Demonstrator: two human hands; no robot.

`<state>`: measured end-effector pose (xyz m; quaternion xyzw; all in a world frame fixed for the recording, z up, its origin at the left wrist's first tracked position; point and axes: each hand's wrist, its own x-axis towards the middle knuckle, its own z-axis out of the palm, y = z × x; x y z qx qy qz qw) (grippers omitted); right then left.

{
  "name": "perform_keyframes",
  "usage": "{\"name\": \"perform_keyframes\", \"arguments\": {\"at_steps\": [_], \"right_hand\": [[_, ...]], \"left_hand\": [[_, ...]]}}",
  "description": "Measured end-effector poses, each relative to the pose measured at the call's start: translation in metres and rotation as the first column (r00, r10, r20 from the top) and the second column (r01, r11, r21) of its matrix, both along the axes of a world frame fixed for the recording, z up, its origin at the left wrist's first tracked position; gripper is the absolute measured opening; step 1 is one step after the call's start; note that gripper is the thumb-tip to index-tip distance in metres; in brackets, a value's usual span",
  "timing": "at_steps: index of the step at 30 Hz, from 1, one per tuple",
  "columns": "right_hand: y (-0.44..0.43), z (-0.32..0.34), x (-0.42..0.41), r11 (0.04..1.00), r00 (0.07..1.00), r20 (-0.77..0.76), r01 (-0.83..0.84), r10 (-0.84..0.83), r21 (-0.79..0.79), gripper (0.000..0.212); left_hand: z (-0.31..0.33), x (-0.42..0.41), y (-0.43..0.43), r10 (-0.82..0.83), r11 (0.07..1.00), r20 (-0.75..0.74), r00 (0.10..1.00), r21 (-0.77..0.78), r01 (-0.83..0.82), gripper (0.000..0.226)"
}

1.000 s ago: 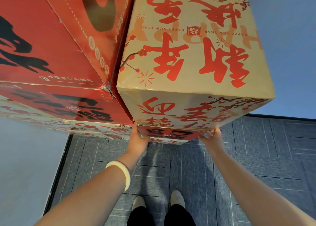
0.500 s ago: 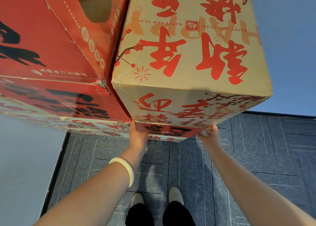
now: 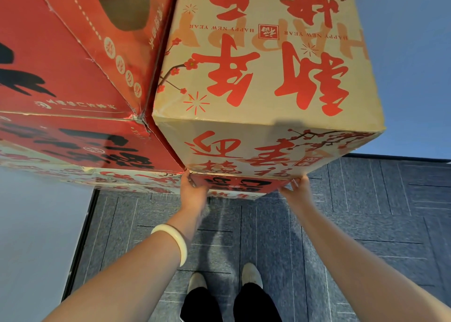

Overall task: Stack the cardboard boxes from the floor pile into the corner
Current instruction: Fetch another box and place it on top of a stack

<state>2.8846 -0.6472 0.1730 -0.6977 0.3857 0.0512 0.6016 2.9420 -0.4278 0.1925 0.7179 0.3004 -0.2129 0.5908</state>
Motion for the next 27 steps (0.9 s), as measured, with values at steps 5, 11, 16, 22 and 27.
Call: {"name": "perform_keyframes", "arguments": {"at_steps": [5,11,16,22,27], "right_hand": [[-0.0006,0.0007,-0.0012,1.0,1.0,-0.003,-0.024,0.024,-0.018,0.051],[-0.002,-0.0014,-0.0015,1.0,1.0,0.007,-0.015,0.015,0.003,0.05],[-0.003,-0.0029,-0.0047,1.0,0.999,-0.019,-0.027,0.027,0.01,0.053],[-0.0017,0.0018,-0.0058,0.998,0.998,-0.004,-0.058,0.058,-0.015,0.05],[-0.0011,0.0025,-0.007,0.998,0.998,-0.02,-0.063,0.063,-0.017,0.051]], "left_hand": [[-0.0044,-0.0014,0.0024,0.004,1.0,0.004,1.0,-0.005,-0.004,0.068],[-0.005,-0.0025,0.0039,-0.044,0.999,0.03,0.999,0.03,0.043,0.064],[-0.0056,-0.0039,0.0063,-0.072,0.996,0.034,0.997,0.055,0.07,0.065],[-0.0067,-0.0035,0.0073,-0.078,0.994,0.026,0.997,0.075,0.076,0.066],[-0.0104,-0.0019,0.0091,-0.08,0.993,0.018,0.997,0.084,0.078,0.066]]}}
